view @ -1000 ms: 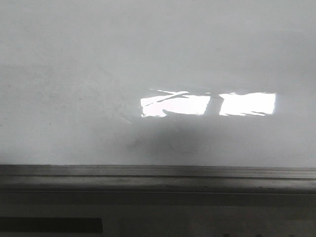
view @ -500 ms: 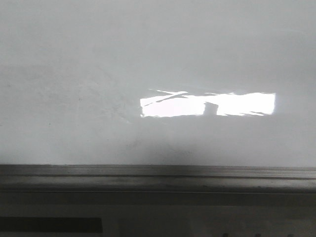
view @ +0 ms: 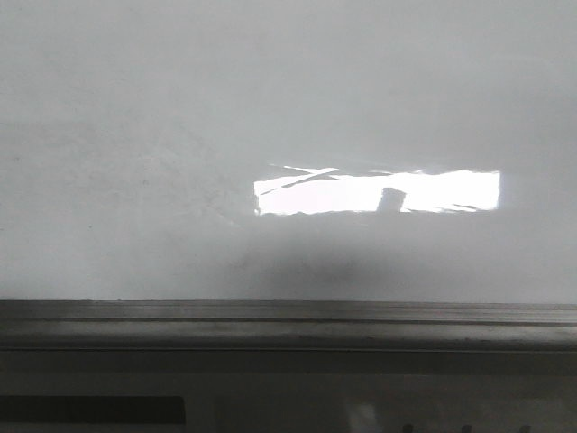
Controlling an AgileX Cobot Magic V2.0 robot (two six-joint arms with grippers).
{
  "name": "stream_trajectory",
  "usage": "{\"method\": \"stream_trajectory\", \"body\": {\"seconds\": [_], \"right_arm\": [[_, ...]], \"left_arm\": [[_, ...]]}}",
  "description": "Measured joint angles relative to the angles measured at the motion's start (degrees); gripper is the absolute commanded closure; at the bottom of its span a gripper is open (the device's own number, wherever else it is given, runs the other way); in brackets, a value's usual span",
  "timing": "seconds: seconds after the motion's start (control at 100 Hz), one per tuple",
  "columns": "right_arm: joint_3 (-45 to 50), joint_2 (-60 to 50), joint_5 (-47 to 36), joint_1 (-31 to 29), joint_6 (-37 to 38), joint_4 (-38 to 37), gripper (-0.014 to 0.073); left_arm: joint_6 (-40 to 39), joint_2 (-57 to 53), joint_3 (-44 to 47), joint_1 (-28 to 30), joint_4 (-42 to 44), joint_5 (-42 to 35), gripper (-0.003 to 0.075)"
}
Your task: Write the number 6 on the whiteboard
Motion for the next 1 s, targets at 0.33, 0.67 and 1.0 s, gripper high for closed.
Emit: {"method": "stream_trajectory", "body": {"seconds": [0.33, 0.67, 1.0], "right_arm": [[7.52, -3.87, -9.88, 0.00, 0.28, -0.60, 0.0638], [7.88, -3.81, -12.94, -0.62, -0.73, 5.32, 0.0638], [7.90, 2.25, -19.54, -5.99, -3.49, 14.43, 0.0638]], "left_arm": [[0.00, 0.00, 0.00, 0.00, 0.00, 0.00, 0.0741], [0.00, 0.00, 0.00, 0.00, 0.00, 0.00, 0.0741], [0.00, 0.00, 0.00, 0.00, 0.00, 0.00, 0.0741]]}}
